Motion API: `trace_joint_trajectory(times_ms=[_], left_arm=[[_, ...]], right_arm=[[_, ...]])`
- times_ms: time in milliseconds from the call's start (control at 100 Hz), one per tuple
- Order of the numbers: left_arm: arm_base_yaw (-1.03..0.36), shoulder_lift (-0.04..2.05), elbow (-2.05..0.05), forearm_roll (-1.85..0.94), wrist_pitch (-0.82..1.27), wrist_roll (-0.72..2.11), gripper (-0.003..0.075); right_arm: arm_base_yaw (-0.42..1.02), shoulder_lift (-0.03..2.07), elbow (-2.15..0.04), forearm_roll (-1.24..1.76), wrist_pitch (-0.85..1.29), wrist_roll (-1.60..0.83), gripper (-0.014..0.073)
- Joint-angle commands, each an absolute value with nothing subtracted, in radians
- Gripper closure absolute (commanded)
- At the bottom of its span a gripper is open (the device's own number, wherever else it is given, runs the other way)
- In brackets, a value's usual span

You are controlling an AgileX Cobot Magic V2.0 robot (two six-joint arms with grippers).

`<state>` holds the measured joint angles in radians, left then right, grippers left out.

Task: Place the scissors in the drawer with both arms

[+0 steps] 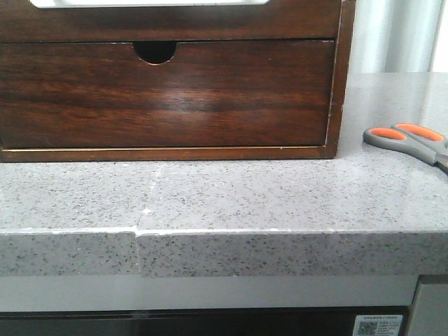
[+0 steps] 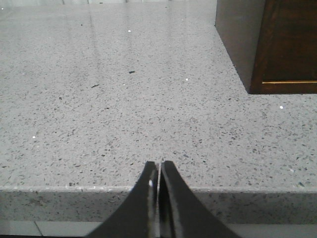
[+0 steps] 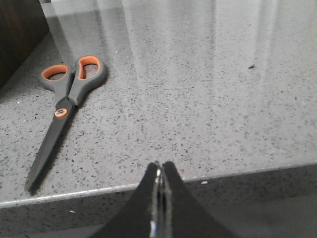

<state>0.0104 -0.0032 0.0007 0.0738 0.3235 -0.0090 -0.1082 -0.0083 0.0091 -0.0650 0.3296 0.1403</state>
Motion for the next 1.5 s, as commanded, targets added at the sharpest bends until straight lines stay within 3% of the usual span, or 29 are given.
trace_joint_trajectory(times_ms=[0, 580, 1160, 1490], left_arm=[[0.005, -0.032, 0.021, 0.071, 0.255, -0.015, 0.0742], [0.005, -0.032, 0.021, 0.038, 0.200, -0.015, 0.0742], [0.005, -0.032, 0.021, 0.031, 0.000, -0.015, 0.0742], [0.005, -0.032, 0.021, 0.031, -0.150, -0.015, 0.0742]], right_arm=[[-0.115, -0.029, 0.039, -0.079, 0.314, 0.135, 0.0662], [-0.115, -0.029, 0.039, -0.062, 0.283, 0.135, 0.0662], [-0.115, -0.027, 0.039, -0.065, 0.189, 0.135, 0.0662], [-0.115, -0.027, 0.039, -0.119, -0.020, 0.135, 0.0662]])
